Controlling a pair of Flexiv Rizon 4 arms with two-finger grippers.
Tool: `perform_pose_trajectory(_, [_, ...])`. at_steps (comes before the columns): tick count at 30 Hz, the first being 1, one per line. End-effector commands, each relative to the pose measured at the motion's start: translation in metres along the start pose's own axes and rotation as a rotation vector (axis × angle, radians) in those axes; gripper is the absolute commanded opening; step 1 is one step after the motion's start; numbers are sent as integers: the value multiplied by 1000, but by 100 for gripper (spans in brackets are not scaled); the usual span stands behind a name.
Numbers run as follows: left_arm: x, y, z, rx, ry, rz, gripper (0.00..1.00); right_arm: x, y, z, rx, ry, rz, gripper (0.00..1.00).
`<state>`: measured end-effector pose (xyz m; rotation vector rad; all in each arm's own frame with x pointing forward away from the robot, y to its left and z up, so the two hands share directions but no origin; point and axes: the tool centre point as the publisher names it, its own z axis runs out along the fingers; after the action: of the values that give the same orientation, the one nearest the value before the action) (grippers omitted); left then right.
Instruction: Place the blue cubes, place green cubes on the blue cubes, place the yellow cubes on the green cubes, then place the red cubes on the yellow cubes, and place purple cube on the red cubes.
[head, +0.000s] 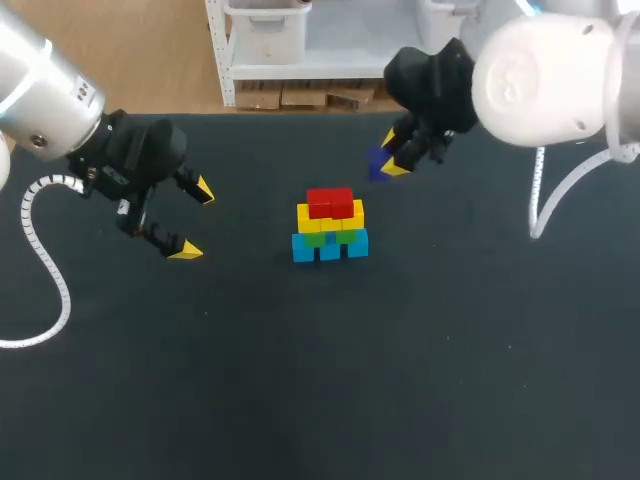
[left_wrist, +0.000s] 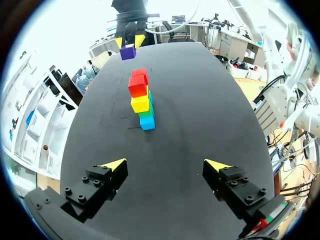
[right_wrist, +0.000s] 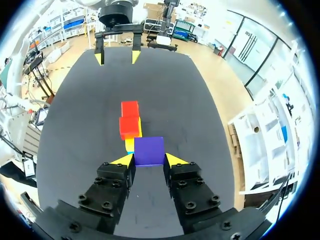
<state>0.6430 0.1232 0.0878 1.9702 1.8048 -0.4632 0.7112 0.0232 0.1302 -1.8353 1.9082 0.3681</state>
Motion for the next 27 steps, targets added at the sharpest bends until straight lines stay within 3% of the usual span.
perform_pose_trajectory(1, [1, -1, 0, -2, -4, 3, 100, -10, -4, 4, -21, 5, 7, 0])
perform_pose_trajectory(11, [1, -1, 0, -2, -4, 3, 100, -32, 7, 12, -60, -6, -10, 0])
perform_pose_trajectory(27, [1, -1, 0, -2, -4, 3, 100, -43, 21, 29, -109, -17, -7, 0])
